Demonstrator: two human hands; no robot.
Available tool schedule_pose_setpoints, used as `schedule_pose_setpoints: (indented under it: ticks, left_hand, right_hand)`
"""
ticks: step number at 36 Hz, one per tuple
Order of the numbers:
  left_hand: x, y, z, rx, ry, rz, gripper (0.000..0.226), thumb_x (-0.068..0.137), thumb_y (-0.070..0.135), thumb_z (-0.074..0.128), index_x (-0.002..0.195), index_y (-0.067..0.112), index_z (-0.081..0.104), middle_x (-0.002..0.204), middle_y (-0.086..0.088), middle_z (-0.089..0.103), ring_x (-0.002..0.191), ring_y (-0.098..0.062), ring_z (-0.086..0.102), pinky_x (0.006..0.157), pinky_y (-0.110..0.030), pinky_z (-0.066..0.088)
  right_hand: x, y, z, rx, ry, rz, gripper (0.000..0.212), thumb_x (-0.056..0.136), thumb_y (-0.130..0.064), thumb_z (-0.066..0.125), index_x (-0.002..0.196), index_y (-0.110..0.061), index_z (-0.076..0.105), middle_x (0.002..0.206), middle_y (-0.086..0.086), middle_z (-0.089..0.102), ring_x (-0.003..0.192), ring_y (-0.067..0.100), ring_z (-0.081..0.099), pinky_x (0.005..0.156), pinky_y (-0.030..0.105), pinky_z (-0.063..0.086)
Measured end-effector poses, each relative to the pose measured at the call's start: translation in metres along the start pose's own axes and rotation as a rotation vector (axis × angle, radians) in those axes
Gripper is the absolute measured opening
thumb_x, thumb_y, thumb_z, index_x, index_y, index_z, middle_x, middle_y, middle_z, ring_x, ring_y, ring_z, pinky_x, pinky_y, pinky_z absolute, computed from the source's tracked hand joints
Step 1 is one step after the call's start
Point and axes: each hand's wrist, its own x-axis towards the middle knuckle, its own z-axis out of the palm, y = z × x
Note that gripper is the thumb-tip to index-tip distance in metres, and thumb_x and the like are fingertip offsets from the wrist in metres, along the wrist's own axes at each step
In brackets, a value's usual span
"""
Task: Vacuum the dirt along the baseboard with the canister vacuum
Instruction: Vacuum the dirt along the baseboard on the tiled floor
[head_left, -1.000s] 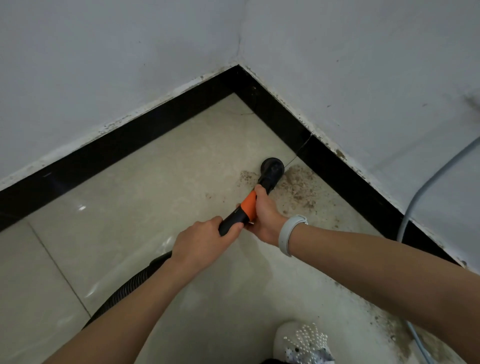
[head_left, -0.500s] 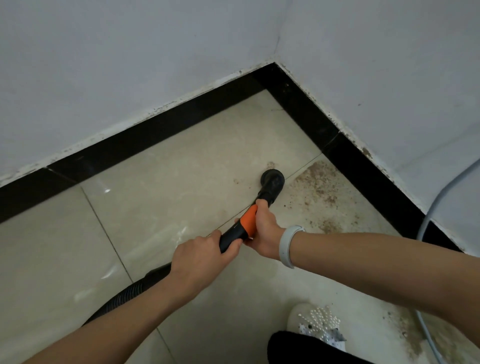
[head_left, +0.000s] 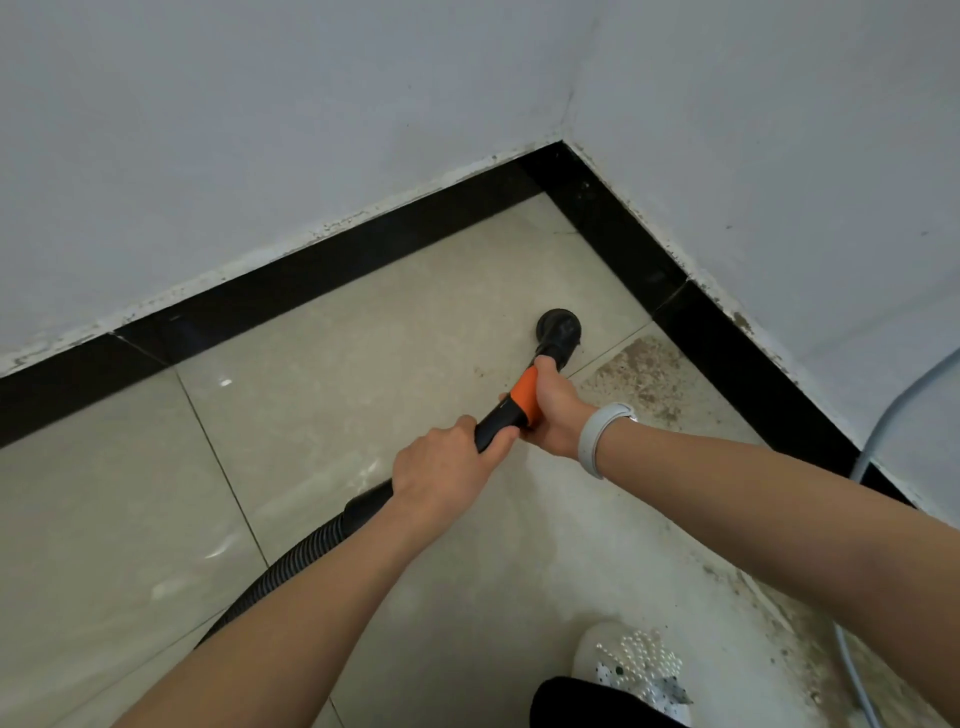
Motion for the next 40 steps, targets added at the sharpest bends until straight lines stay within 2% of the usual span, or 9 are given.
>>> schedule_pose_setpoints:
  ticks: [4, 7, 10, 12, 17, 22, 28, 33, 40]
  left_hand:
    - [-0.002, -0.022, -0.007, -0.025, 0.052, -0.056, 0.056, 0.091, 0.07, 0.027, 0.088, 0.017, 0.046, 0.075, -0.001, 0.057, 0.072, -0.026, 0.057, 0.064, -0.034, 0.042]
    - [-0.004, -0.037, -0.014, -0.057, 0.07, -0.094, 0.056, 0.091, 0.07, 0.028, 0.084, 0.017, 0.046, 0.07, 0.0, 0.056, 0.068, -0.024, 0.057, 0.06, -0.033, 0.04]
    - [-0.009, -0.05, -0.017, -0.101, 0.049, -0.11, 0.055, 0.091, 0.069, 0.03, 0.08, 0.018, 0.048, 0.071, -0.002, 0.059, 0.068, -0.024, 0.06, 0.059, -0.032, 0.042]
    - [-0.017, -0.057, -0.016, -0.106, 0.033, -0.12, 0.053, 0.091, 0.068, 0.031, 0.077, 0.019, 0.046, 0.071, -0.002, 0.059, 0.068, -0.024, 0.06, 0.059, -0.032, 0.042]
    - [-0.048, -0.077, -0.009, -0.035, 0.005, -0.125, 0.047, 0.091, 0.066, 0.032, 0.077, 0.023, 0.043, 0.069, 0.002, 0.057, 0.065, -0.019, 0.056, 0.058, -0.031, 0.041]
    - [-0.075, -0.086, 0.006, -0.056, -0.069, -0.087, 0.045, 0.093, 0.064, 0.032, 0.08, 0.023, 0.046, 0.069, 0.003, 0.057, 0.063, -0.017, 0.055, 0.054, -0.029, 0.037]
    - [-0.091, -0.077, 0.018, -0.15, -0.07, -0.074, 0.045, 0.093, 0.063, 0.031, 0.078, 0.023, 0.046, 0.067, 0.004, 0.057, 0.06, -0.013, 0.054, 0.054, -0.027, 0.036]
    - [-0.087, -0.079, 0.014, -0.179, -0.032, -0.133, 0.045, 0.093, 0.06, 0.034, 0.077, 0.021, 0.048, 0.067, 0.003, 0.057, 0.062, -0.016, 0.055, 0.055, -0.03, 0.037]
    - [-0.073, -0.083, 0.009, -0.2, 0.022, -0.183, 0.045, 0.093, 0.062, 0.035, 0.074, 0.022, 0.046, 0.069, 0.0, 0.058, 0.065, -0.02, 0.056, 0.055, -0.03, 0.038]
  right_hand:
    - [-0.001, -0.001, 0.029, -0.054, -0.086, -0.002, 0.029, 0.101, -0.038, 0.038, 0.099, -0.01, 0.045, 0.081, 0.01, 0.057, 0.072, 0.024, 0.059, 0.061, 0.037, 0.051]
    - [-0.006, 0.002, 0.052, -0.097, -0.117, -0.008, 0.034, 0.1, -0.04, 0.038, 0.114, -0.01, 0.043, 0.094, 0.013, 0.058, 0.082, 0.028, 0.061, 0.066, 0.04, 0.054]
    - [-0.009, 0.011, 0.065, -0.129, -0.069, -0.014, 0.032, 0.1, -0.041, 0.036, 0.1, -0.011, 0.047, 0.102, 0.015, 0.06, 0.091, 0.03, 0.062, 0.08, 0.043, 0.057]
    - [-0.015, 0.021, 0.068, -0.156, -0.043, -0.004, 0.032, 0.1, -0.042, 0.034, 0.094, -0.012, 0.047, 0.107, 0.016, 0.063, 0.092, 0.029, 0.062, 0.08, 0.04, 0.057]
    - [-0.029, 0.059, 0.069, -0.192, -0.043, 0.042, 0.039, 0.099, -0.046, 0.032, 0.114, -0.013, 0.046, 0.119, 0.015, 0.063, 0.103, 0.03, 0.063, 0.083, 0.038, 0.056]
    - [-0.04, 0.086, 0.054, -0.238, -0.067, 0.104, 0.035, 0.101, -0.046, 0.03, 0.108, -0.015, 0.045, 0.117, 0.014, 0.063, 0.102, 0.029, 0.063, 0.076, 0.036, 0.056]
    - [-0.048, 0.087, 0.039, -0.287, -0.107, 0.141, 0.039, 0.101, -0.048, 0.031, 0.113, -0.013, 0.045, 0.121, 0.016, 0.062, 0.104, 0.03, 0.063, 0.067, 0.033, 0.054]
    - [-0.052, 0.077, 0.046, -0.319, -0.141, 0.144, 0.035, 0.102, -0.045, 0.031, 0.106, -0.013, 0.044, 0.107, 0.012, 0.06, 0.094, 0.027, 0.059, 0.073, 0.034, 0.053]
    - [-0.059, 0.062, 0.061, -0.332, -0.133, 0.074, 0.034, 0.102, -0.045, 0.03, 0.109, -0.014, 0.041, 0.096, 0.008, 0.055, 0.092, 0.025, 0.057, 0.082, 0.036, 0.053]
